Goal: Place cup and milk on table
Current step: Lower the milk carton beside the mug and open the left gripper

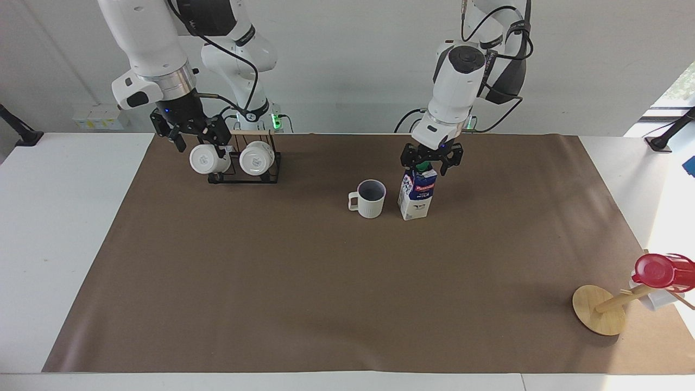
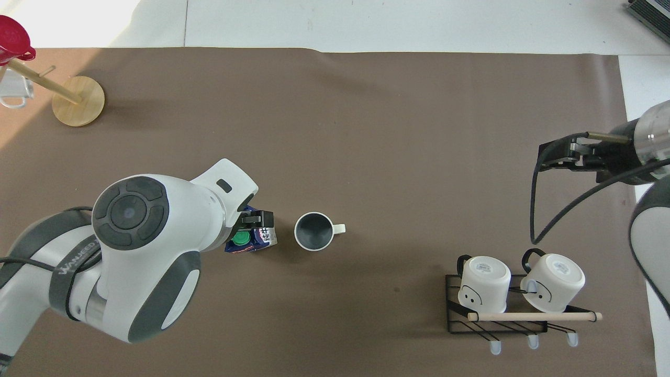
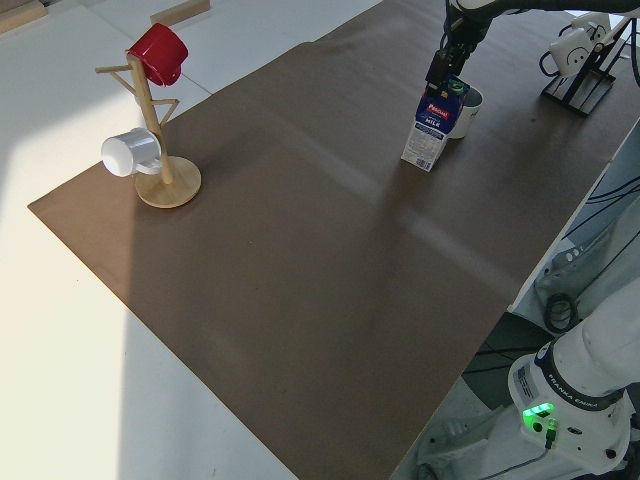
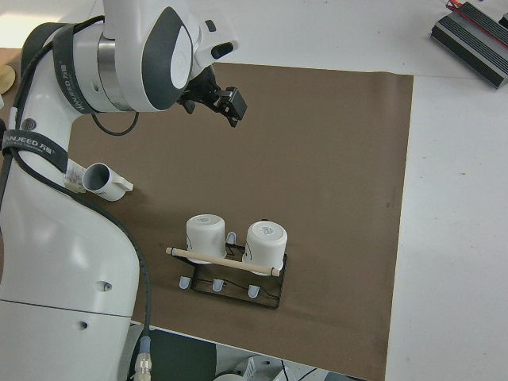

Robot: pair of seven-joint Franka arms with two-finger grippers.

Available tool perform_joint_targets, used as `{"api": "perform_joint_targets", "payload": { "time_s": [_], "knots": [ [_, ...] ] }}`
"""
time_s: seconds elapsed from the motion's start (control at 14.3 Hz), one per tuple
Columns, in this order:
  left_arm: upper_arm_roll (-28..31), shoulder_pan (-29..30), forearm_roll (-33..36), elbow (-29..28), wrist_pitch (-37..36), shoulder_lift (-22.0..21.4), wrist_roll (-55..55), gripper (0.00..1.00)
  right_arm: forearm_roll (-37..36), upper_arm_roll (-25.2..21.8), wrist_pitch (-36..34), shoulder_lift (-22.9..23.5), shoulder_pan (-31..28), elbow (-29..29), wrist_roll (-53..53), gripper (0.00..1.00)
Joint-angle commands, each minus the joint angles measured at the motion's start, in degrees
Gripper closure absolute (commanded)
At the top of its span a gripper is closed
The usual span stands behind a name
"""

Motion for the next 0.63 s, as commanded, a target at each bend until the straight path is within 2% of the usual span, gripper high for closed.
{"api": "perform_joint_targets", "payload": {
  "time_s": [0.0,0.56],
  "knots": [
    [1.4,-0.4,-0.5,5.2,-7.1,-0.5,0.6,0.0,1.3,0.4,-1.2,0.4,-0.9,1.0,-1.3,0.0],
    [1.6,13.2,-0.3,16.9,-20.8,-0.5,15.0,0.0,1.3,0.4,-1.2,0.4,-0.9,1.0,-1.3,0.0]
  ]
}}
